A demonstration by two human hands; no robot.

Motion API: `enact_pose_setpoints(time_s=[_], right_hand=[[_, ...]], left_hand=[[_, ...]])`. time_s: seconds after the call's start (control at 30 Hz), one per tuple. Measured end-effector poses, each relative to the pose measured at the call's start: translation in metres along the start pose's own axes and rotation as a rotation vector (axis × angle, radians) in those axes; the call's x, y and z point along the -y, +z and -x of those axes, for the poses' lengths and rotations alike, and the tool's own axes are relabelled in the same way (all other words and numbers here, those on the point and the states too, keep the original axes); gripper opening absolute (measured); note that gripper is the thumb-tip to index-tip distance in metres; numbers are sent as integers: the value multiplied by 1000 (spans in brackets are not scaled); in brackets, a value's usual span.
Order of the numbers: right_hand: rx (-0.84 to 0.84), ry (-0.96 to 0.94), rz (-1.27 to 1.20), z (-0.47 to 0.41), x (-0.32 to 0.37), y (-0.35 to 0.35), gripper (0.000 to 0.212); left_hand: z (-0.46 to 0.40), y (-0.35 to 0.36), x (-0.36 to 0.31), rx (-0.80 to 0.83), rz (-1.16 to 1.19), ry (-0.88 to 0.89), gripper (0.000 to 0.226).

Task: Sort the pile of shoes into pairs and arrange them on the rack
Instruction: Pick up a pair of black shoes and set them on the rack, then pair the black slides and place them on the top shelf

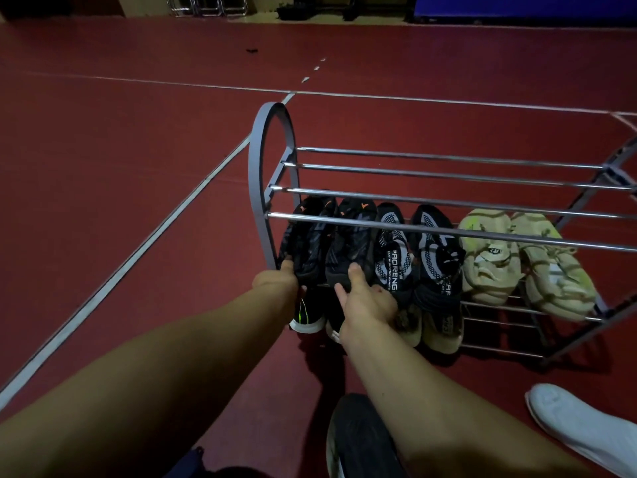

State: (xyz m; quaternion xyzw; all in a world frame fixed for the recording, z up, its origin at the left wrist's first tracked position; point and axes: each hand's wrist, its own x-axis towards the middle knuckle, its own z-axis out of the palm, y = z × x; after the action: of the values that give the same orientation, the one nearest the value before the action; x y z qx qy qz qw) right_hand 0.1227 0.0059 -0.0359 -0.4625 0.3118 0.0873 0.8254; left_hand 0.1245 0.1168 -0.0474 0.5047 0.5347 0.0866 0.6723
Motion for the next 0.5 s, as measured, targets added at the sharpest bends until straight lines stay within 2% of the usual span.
enact_pose_setpoints(time_s=[0.13, 0.23, 0.37, 0.5], right_hand=[[-10, 3, 130, -10, -8, -1, 39], [-19, 96, 197, -16, -14, -8, 38], [117, 133, 305, -13, -6, -18, 41], [161, 123, 562, -14, 2, -43, 26]], left_hand=[[-3, 3, 5, -9, 66, 0, 48], [-1, 1, 11, 50, -38, 37, 52], [8, -19, 2, 112, -88, -2, 54], [25, -45, 13, 124, -257, 9, 46]])
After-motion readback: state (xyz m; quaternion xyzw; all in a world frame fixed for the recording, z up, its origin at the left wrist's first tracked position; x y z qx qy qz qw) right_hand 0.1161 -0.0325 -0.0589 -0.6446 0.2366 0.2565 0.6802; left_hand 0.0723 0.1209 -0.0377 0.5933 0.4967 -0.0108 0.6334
